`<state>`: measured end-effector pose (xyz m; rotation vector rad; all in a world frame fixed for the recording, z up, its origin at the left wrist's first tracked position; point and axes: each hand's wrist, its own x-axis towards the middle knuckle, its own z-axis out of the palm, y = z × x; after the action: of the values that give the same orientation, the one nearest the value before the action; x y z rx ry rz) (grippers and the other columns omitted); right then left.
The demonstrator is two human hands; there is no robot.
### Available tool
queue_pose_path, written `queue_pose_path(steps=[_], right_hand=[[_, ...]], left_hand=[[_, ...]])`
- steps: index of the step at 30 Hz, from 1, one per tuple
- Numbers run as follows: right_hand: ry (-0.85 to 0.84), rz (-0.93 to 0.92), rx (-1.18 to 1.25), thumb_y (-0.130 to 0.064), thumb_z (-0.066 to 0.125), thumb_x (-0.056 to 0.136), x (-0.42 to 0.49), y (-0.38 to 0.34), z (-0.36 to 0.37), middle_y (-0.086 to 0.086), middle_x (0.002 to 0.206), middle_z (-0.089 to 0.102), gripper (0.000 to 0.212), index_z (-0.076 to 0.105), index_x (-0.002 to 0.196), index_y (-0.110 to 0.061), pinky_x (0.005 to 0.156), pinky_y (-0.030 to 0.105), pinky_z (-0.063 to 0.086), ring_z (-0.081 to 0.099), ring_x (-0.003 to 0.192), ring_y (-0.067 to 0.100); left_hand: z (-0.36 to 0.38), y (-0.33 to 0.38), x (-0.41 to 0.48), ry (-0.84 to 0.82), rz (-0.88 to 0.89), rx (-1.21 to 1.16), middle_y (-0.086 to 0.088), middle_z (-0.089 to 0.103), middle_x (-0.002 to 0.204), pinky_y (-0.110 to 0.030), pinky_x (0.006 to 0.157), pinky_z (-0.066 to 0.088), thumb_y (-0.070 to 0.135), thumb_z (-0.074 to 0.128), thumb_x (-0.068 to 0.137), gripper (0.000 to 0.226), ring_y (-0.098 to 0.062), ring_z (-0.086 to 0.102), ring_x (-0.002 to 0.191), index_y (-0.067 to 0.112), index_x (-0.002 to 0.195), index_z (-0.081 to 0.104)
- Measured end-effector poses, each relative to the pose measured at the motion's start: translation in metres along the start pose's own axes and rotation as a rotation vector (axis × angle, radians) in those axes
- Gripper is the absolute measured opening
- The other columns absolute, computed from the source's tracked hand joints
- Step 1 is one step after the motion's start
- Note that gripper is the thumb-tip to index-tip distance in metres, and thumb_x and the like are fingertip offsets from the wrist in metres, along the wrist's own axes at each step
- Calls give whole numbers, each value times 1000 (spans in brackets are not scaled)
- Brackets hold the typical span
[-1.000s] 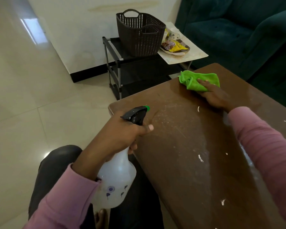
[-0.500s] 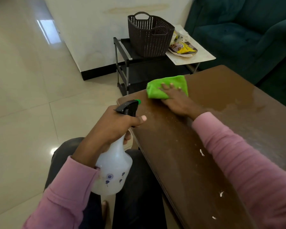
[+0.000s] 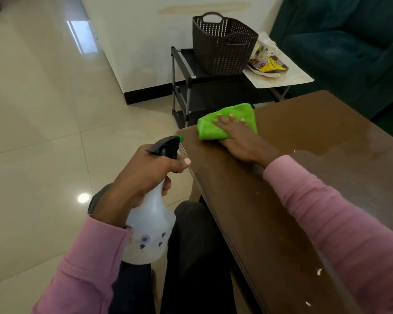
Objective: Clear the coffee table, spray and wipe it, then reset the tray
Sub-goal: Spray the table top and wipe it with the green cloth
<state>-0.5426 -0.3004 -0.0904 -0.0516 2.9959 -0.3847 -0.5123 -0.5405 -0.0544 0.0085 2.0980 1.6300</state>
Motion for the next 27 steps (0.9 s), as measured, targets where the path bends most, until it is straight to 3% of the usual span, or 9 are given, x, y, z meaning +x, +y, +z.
queue_pose_path(steps=[5,8,12,15,18,21,24,27], right_hand=[[-36,-260,-27,-14,45,95,-33,-28,13,-6,161,4,66,14,152,-25,116,29,-8,-3,148,13],[-38,-171,53,-7,48,94,-41,10,-3,-7,160,9,66,20,150,-26,113,23,-7,2,147,11],[-33,69,54,-11,44,98,-14,26,-20,0,161,9,59,19,151,-22,117,33,-3,4,148,20],[-37,-16,-21,-16,44,97,0,-14,-4,0,161,6,62,16,151,-26,118,40,-2,1,148,24],[-16,-173,-56,-16,44,93,-20,-53,15,-5,161,1,70,9,152,-28,117,36,-8,-6,148,19],[-44,-211,-99,-21,44,94,-60,-53,19,-8,160,-5,72,2,152,-27,114,30,-14,-11,147,13],[-58,-99,-73,-14,47,92,-93,-27,15,-8,160,-6,75,4,152,-27,115,27,-15,-11,147,11],[-11,170,7,-14,46,94,-97,-1,-2,-5,161,-2,70,9,152,-25,118,32,-8,-6,148,16]], left_hand=[[-5,-2,3,-3,-21,-15,-23,70,95,-29,46,41,16,78,78,22,-20,44,39,5,95,68],[-9,-3,6,-8,-15,1,-23,70,96,-28,47,43,18,77,79,25,-19,45,39,3,95,66],[-14,-5,8,-27,-1,2,-25,69,97,-29,48,45,20,77,78,25,-18,48,40,6,96,66],[-13,-4,12,-56,-10,-9,-26,69,97,-29,48,44,18,78,77,24,-19,47,41,7,96,67],[-10,-1,17,-86,6,-12,-26,68,89,-28,47,42,13,77,78,18,-20,45,41,14,93,67],[-6,3,24,-156,33,7,-22,65,79,-28,44,41,13,78,76,21,-17,46,39,23,93,69],[-4,11,32,-244,93,8,-23,70,91,-27,42,40,17,79,73,32,-17,46,38,23,103,70],[-3,16,41,-344,181,127,-21,72,92,-32,48,46,43,84,61,51,-21,53,44,20,104,70]])
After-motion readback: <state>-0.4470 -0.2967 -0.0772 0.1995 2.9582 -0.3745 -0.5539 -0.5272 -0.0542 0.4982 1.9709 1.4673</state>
